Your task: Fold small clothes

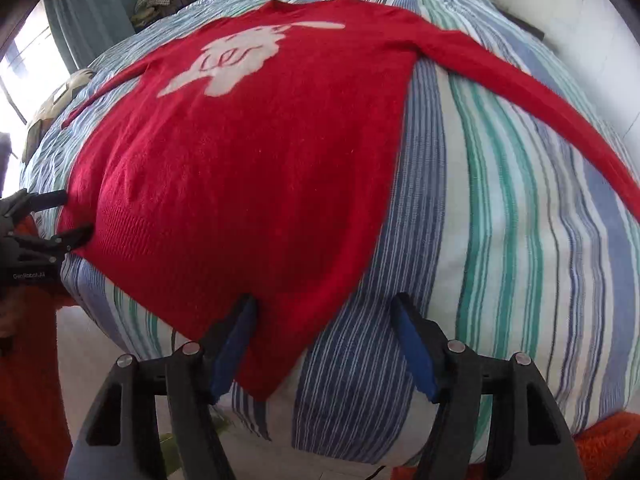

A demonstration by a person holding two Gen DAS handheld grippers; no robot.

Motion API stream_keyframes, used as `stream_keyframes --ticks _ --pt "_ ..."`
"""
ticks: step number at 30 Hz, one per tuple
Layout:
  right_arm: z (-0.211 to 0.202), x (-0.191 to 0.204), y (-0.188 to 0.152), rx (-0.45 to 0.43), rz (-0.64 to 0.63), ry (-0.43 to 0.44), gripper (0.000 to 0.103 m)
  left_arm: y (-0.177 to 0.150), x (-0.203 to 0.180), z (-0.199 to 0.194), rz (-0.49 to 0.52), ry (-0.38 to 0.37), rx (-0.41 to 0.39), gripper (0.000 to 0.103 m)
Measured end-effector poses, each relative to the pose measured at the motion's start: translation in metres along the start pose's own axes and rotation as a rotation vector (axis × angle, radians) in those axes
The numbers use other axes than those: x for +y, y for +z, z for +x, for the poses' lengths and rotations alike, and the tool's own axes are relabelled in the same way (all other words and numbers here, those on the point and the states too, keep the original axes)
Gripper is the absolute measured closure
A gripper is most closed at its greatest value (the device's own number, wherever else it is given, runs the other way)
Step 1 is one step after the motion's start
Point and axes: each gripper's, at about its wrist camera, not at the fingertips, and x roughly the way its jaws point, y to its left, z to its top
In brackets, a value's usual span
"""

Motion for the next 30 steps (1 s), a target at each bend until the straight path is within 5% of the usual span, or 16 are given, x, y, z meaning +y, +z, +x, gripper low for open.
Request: stream_keyframes --ticks 2,5,8,11,15,19,22,30 --pt "-0.009 0.001 -0.002 0.005 0.009 -0.023 0.035 -0.005 0.013 -0.008 -0.052 -0.046 0.002 0.007" --pt "-0.031 -0.005 -0.005 -0.101 0.064 -0.041 0.035 -0.004 0.033 -0.027 -0.138 -0.079 -0.058 0.01" --pt "-0.058 -0.018 -0.001 -0.244 0.132 -0.061 0.035 0.006 0.057 -0.049 -0.251 -0.075 -0.172 0.009" --pt "-0.064 -0.028 0.016 -0.322 0.164 -0.081 0.034 0.028 0.085 -0.046 -0.336 -0.048 -0.197 0.008" --pt "-0.044 -0.032 0.04 -0.331 0.169 -0.078 0.034 0.056 0.109 -0.023 -0.396 0.007 -0.19 0.008" --pt "-0.028 -0.072 0.042 -0.315 0.329 -0.194 0.033 0.049 0.128 0.019 -0.457 0.08 -0.118 0.008" --pt "0.004 -0.102 0.029 -0.168 0.383 -0.224 0.03 0.03 0.14 0.038 -0.555 0.028 -0.099 0.0" --pt "0.007 -0.098 0.03 -0.208 0.383 -0.229 0.019 0.032 0.133 0.036 -0.527 0.055 -0.08 0.0"
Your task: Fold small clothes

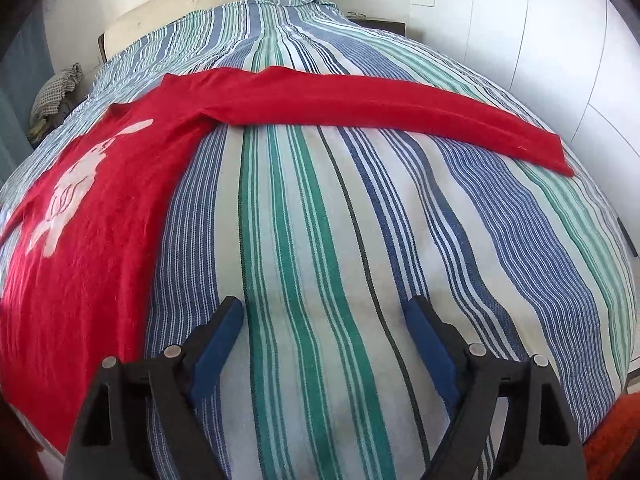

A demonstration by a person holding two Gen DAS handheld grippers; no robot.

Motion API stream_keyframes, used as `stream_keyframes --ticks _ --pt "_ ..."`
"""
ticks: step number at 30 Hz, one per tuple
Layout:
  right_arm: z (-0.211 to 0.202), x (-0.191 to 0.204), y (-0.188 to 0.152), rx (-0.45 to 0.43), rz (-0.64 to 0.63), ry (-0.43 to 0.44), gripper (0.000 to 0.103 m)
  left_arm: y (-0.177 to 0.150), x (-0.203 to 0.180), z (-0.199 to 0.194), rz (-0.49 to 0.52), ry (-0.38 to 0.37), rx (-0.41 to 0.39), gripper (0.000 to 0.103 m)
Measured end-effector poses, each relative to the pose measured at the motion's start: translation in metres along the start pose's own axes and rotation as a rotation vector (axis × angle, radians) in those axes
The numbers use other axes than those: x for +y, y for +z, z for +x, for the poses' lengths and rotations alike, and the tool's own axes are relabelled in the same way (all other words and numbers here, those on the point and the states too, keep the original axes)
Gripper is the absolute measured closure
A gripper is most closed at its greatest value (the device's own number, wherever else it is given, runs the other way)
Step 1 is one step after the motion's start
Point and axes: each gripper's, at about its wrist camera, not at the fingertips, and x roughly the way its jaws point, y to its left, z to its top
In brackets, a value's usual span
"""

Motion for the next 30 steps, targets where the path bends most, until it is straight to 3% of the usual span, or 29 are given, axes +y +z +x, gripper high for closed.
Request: stream_keyframes --ticks 12,26,30 --pt "0.004 0.002 -0.008 -0.011 -0.011 -0.013 0.018 0.004 -0.003 0.006 0.013 0.011 0.0 0.0" --pt "0.005 0.003 -0.008 -0.015 -0.016 -0.015 0.015 -0.002 -0.012 0.003 0.048 0.068 -0.063 0.0" --pt "0.005 0.003 -0.006 -0.006 -0.013 -0.005 0.012 0.0 -0.011 0.003 0.047 0.051 -0.048 0.0"
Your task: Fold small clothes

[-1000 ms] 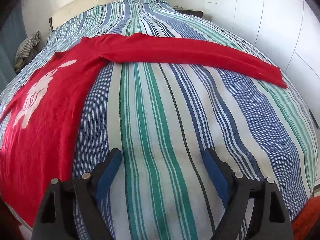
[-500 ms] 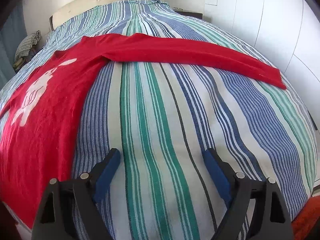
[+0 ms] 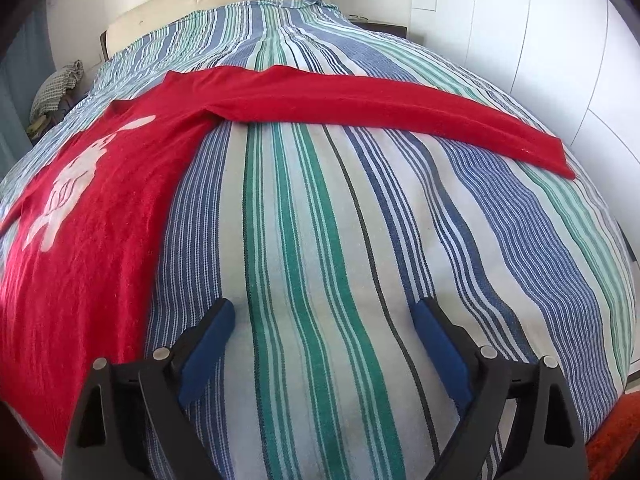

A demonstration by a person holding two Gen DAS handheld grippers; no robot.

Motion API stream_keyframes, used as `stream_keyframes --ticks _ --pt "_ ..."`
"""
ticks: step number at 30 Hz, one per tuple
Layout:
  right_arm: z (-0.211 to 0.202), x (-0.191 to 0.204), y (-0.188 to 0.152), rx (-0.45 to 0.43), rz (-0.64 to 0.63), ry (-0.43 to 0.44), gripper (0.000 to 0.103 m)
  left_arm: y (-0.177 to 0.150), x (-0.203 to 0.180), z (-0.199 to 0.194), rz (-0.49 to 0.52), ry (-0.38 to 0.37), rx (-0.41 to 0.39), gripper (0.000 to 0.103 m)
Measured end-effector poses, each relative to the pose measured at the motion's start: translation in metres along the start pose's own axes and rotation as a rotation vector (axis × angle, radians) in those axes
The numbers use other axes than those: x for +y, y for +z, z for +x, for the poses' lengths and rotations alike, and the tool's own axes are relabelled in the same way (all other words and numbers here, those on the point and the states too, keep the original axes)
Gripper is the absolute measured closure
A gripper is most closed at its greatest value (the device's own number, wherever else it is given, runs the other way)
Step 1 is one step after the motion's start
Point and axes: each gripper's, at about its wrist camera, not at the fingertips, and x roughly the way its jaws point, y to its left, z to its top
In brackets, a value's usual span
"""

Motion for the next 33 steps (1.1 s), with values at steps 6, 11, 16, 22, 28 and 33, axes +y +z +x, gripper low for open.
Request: stream_keyframes --ticks 6,11,16,22,28,33 --pt "-0.044 -0.079 0.038 -0.143 0.35 0.248 0.015 0.003 0.008 0.0 -0.016 -0.045 0.022 0.0" --pt "-0.033 -0.21 0.066 -0.183 0.747 0.268 0.023 0.004 0.005 0.001 -0.014 -0.033 0.02 0.0" --pt "-0.009 -0.254 0.08 -0.099 0.744 0.243 0.036 0.003 0.005 0.001 -0.019 -0.025 0.015 0.0" --pt "0.022 -0.27 0.067 -0.036 0.943 0.303 0.037 0.001 0.004 0.001 -0.016 -0.019 0.004 0.0" --pt "0.034 -0.276 0.071 -0.051 1.021 0.364 0.038 0.0 0.002 0.0 -0.019 -0.014 -0.007 0.0" --pt "0.042 -0.268 0.084 0.006 0.972 0.35 0.098 0.0 0.002 -0.001 -0.019 -0.011 -0.01 0.0"
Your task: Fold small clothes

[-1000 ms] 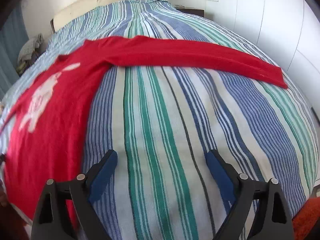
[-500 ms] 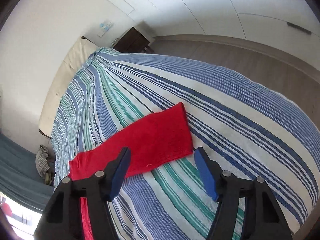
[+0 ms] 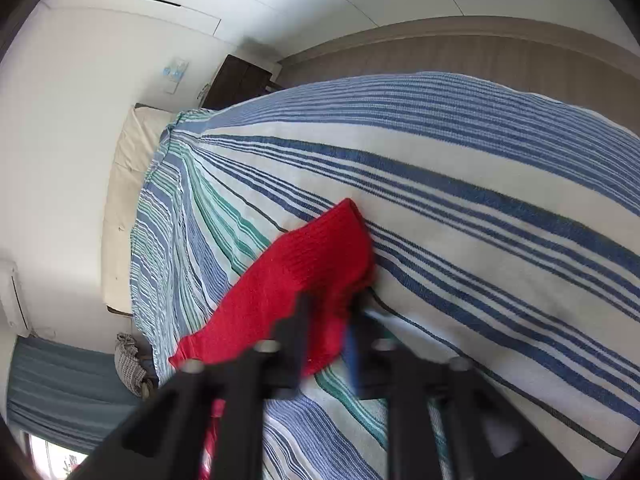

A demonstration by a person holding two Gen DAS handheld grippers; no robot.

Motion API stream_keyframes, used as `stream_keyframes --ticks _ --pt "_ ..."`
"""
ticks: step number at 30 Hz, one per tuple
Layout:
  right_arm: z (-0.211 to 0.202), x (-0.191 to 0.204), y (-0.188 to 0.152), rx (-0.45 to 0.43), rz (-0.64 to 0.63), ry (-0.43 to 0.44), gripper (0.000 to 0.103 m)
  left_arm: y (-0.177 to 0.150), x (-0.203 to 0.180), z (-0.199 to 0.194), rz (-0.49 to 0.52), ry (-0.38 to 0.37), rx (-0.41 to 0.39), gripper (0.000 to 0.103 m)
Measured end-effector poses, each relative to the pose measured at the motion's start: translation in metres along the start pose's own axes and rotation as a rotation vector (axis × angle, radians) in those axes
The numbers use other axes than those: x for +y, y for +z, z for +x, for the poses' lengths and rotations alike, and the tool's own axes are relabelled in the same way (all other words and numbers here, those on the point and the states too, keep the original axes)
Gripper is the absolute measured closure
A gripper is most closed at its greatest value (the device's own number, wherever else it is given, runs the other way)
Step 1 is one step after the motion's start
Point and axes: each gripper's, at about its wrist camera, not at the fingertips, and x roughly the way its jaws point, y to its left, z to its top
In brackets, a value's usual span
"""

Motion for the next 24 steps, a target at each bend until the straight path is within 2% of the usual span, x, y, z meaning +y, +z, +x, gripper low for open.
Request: stream_keyframes --ticks 2,4,8,13,15,17,18,19,20,21,24 --pt "-0.008 0.02 -0.003 -0.044 -0.072 -0.027 0.098 -0.001 0.001 0.0 0.0 -0.002 -0.006 0.0" --pt "-0.017 0.056 -0.008 -0.07 -0.174 -0.024 0.098 -0.001 0.0 0.0 -0.005 0.002 -0.008 0.0" --pt "-0.027 0.176 -0.039 -0.058 -0.435 0.109 0.098 0.001 -0.001 0.0 -0.014 0.009 0.002 0.0" --pt "-0.013 0.334 -0.131 0.086 -0.735 0.335 0.098 0.003 0.001 0.001 -0.016 0.001 0.008 0.0" --pt "0.005 0.378 -0.176 0.156 -0.815 0.383 0.098 0.002 0.002 0.001 -0.013 -0.004 0.008 0.0" --pt "0.029 0.406 -0.22 0.244 -0.871 0.433 0.094 0.002 0.002 0.0 -0.011 -0.007 0.008 0.0" --pt "0.046 0.417 -0.239 0.318 -0.884 0.458 0.089 0.002 0.003 0.0 -0.01 -0.007 0.007 0.0" --pt "0.064 0.421 -0.256 0.412 -0.881 0.467 0.067 0.002 0.003 0.0 -0.008 -0.008 0.007 0.0" --pt "0.08 0.423 -0.269 0.491 -0.862 0.464 0.053 0.002 0.003 0.0 -0.006 -0.007 0.007 0.0" --pt "0.09 0.42 -0.278 0.533 -0.844 0.462 0.04 0.001 0.003 0.0 -0.006 -0.007 0.007 0.0" --pt "0.1 0.405 -0.281 0.55 -0.822 0.478 0.041 0.002 0.002 -0.001 -0.013 -0.006 0.011 0.0"
